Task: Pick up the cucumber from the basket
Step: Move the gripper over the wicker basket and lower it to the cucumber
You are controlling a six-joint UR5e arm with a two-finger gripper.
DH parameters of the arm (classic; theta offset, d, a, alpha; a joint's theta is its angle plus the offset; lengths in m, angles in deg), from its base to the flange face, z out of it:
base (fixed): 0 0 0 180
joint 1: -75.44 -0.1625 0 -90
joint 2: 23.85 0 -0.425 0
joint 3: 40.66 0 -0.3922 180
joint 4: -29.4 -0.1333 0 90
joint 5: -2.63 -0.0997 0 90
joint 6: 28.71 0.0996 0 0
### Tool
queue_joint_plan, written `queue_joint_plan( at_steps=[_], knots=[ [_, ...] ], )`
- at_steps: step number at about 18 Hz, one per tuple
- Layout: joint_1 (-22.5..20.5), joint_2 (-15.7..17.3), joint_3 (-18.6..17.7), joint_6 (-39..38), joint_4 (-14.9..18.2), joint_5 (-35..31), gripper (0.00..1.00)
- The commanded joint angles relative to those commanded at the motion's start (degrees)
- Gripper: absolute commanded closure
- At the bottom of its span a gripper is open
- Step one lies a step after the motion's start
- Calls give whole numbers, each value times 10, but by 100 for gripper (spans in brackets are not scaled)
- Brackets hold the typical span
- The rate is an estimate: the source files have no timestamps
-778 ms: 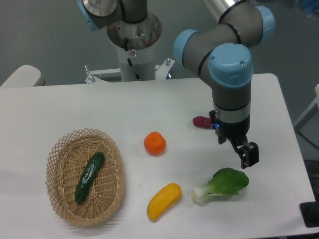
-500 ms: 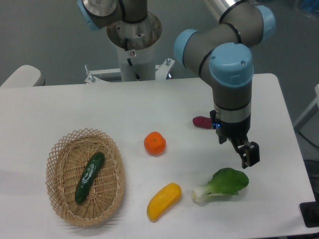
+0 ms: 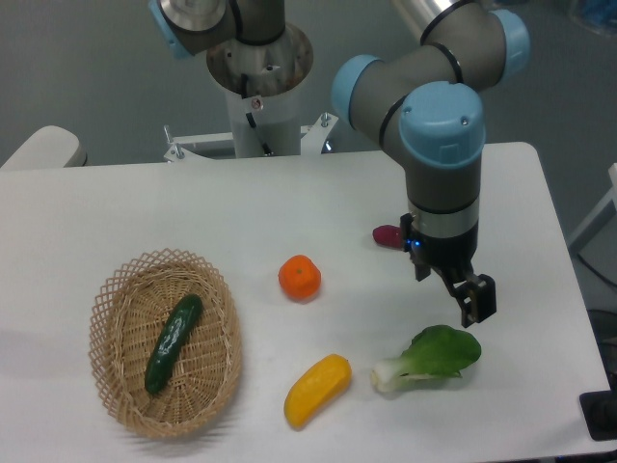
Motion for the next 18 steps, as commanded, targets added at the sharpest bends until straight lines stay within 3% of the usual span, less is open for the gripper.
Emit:
queue_joint_plan(
  at_steps=[4, 12, 18],
  knots=[
    [43, 8, -7, -145, 3, -3, 0],
    [161, 24, -79, -440, -2, -7, 0],
    [225, 23, -140, -536, -11, -6, 0]
  ],
)
